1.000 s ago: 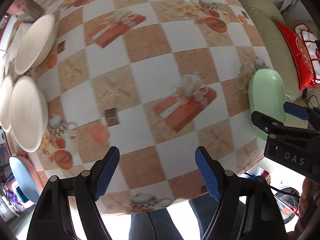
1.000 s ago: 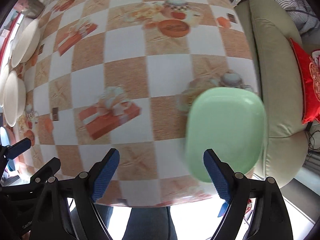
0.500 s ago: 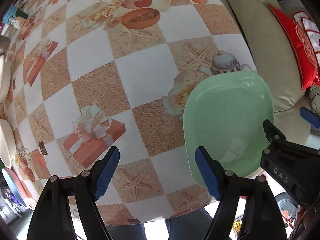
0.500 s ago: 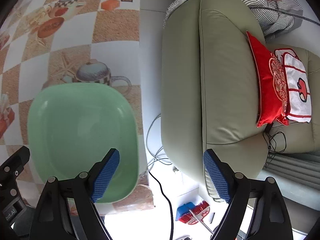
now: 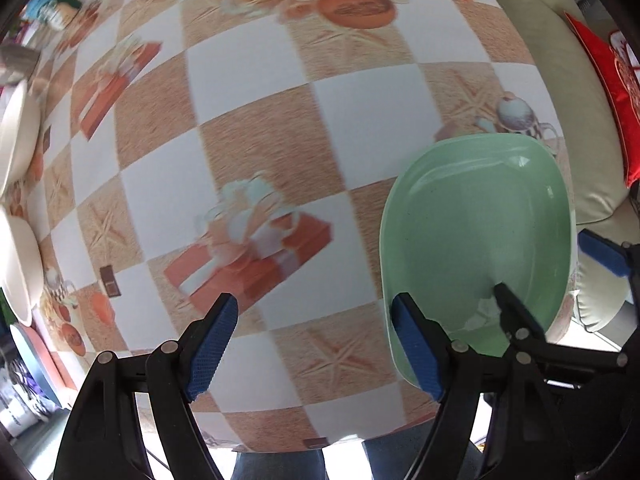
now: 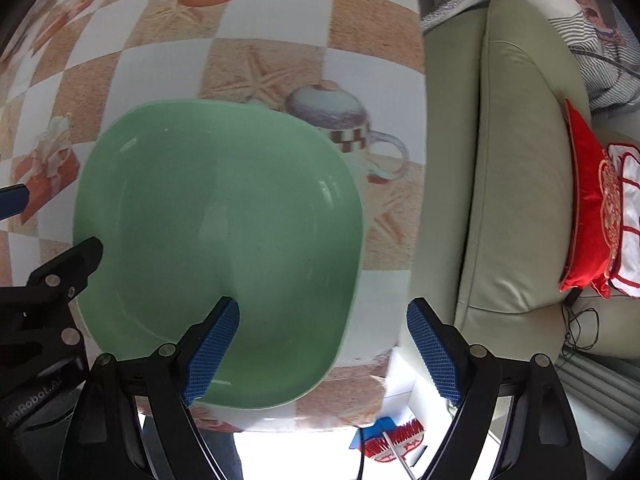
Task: Organize plates and bowls
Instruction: 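Move both grippers to the mint-green square plate, then close both grippers on the rim of the green plate, then carry the green plate with both grippers and lower it onto the blue plate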
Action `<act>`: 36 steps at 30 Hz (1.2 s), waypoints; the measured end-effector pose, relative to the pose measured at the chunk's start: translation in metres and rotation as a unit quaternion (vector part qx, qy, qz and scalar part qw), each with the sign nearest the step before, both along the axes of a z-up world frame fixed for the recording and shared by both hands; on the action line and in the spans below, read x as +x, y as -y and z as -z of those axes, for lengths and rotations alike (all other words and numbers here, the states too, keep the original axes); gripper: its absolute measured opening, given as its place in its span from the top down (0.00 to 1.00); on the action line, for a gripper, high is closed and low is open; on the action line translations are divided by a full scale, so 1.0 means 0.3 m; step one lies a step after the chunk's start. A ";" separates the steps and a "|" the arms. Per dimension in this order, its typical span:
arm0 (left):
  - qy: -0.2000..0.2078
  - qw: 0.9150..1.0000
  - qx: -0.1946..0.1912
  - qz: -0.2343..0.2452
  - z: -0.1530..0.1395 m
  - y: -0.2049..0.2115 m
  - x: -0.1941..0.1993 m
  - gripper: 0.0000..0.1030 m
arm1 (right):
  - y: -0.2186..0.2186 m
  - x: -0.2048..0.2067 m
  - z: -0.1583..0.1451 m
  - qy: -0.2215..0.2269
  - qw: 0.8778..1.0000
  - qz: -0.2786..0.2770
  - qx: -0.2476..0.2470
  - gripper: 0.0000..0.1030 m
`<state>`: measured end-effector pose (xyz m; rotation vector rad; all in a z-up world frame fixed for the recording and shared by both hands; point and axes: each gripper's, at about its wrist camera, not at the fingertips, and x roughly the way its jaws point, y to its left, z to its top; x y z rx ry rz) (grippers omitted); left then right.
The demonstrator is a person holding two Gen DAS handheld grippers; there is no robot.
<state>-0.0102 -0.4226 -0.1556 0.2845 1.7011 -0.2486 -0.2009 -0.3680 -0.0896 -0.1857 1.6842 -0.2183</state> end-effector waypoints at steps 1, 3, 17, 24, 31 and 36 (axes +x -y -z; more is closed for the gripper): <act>0.002 1.000 -0.002 -0.003 -0.006 -0.031 0.000 0.20 | -0.020 0.004 0.003 0.000 1.000 -0.003 0.008 0.16; 0.009 1.000 -0.001 0.000 -0.020 -0.103 -0.009 0.20 | -0.087 0.012 0.005 0.000 1.000 -0.016 0.019 0.16; 0.019 0.998 -0.026 -0.059 -0.097 -0.495 0.051 0.20 | -0.240 0.042 -0.028 0.024 0.993 0.071 0.094 0.15; 0.007 0.999 -0.013 -0.051 -0.022 -0.401 0.023 0.21 | -0.124 0.094 0.002 0.023 0.991 0.088 0.100 0.16; 0.011 0.999 -0.038 -0.033 -0.022 -0.438 0.031 0.49 | -0.156 0.117 0.027 0.021 0.989 0.085 0.122 0.50; 0.017 0.999 -0.042 -0.016 -0.052 -0.537 0.014 0.73 | -0.240 0.132 0.024 0.010 0.987 0.074 0.145 0.81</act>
